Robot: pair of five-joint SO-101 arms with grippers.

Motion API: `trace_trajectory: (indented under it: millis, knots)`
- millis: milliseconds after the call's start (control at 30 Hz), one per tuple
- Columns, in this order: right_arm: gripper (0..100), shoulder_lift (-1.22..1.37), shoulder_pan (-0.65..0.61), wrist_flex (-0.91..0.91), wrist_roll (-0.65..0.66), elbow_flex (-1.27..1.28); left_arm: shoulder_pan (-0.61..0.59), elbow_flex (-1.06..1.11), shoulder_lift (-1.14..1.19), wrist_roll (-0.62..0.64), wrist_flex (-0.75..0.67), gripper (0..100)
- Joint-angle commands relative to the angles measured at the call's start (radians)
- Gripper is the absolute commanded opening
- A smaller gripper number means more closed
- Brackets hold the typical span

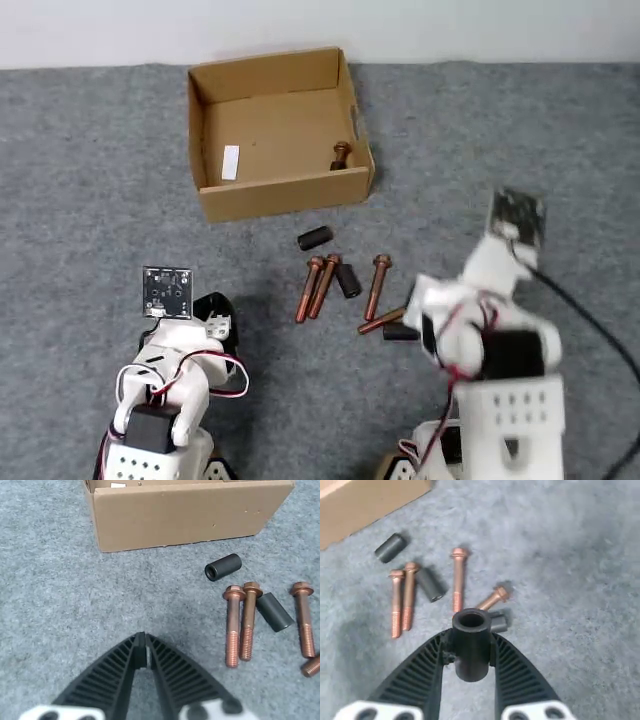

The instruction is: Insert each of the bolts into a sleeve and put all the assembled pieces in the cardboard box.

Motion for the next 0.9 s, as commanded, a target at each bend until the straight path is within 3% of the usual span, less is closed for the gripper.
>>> trace_trajectory:
  millis: [0,100,300,567,867]
  knots:
    - [0.8,-0.222,0.065,-0.041,-0.002,0.163,0.064,-0.005,-0.002,-0.003,-0.002,0]
    - [0.8,-0.367,0.111,-0.036,0.043,0.242,0.13,-0.005,-0.002,-0.003,0.021,0]
    - [0.8,-0.567,0.14,-0.015,0.077,0.313,0.135,-0.016,-0.008,-0.008,0.009,0]
    - [0.8,-0.654,0.143,-0.019,0.074,0.338,0.135,-0.101,0.0,-0.008,-0.087,0]
    - [0.8,-0.7,0.143,-0.025,0.074,0.356,0.141,-0.17,0.002,-0.06,-0.025,0]
